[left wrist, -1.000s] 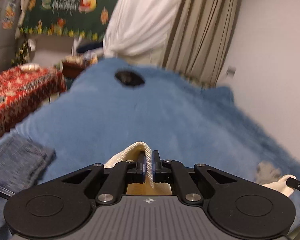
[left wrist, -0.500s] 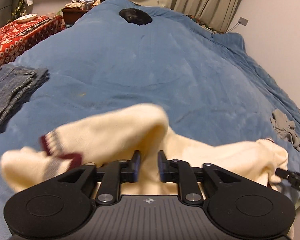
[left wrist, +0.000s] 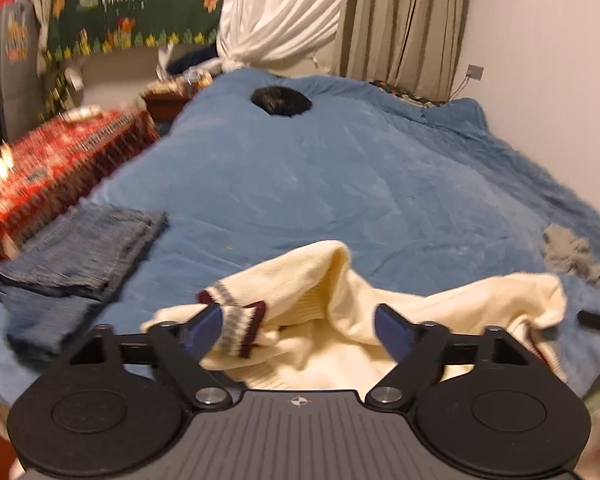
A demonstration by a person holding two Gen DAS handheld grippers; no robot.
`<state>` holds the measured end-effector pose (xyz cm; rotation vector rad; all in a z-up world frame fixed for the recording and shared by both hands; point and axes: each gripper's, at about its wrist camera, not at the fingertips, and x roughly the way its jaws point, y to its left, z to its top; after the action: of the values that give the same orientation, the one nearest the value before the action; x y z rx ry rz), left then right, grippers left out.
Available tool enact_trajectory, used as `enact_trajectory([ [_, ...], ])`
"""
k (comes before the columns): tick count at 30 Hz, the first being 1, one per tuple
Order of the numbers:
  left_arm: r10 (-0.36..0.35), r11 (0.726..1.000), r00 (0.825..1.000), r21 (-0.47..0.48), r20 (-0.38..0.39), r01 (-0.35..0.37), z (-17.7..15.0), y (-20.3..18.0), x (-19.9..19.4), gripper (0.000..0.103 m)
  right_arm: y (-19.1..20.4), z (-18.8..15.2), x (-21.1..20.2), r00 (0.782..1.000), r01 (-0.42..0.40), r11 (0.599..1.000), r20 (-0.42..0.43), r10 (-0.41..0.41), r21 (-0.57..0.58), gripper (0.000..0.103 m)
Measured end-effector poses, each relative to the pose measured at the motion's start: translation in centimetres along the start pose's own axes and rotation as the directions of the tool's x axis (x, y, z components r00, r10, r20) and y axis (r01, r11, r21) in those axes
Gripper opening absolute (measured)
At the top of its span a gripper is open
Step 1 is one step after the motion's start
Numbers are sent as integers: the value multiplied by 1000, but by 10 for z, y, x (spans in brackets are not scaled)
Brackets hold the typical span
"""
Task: Fold clothes
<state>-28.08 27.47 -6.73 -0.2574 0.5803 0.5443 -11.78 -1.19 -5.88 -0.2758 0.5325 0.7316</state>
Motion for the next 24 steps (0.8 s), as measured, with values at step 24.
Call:
enact_trajectory([
  [24,-30,986,996,-165,-79,16,-54,16,25,65,106,25,51,983,-157,942,43,177,-298,102],
])
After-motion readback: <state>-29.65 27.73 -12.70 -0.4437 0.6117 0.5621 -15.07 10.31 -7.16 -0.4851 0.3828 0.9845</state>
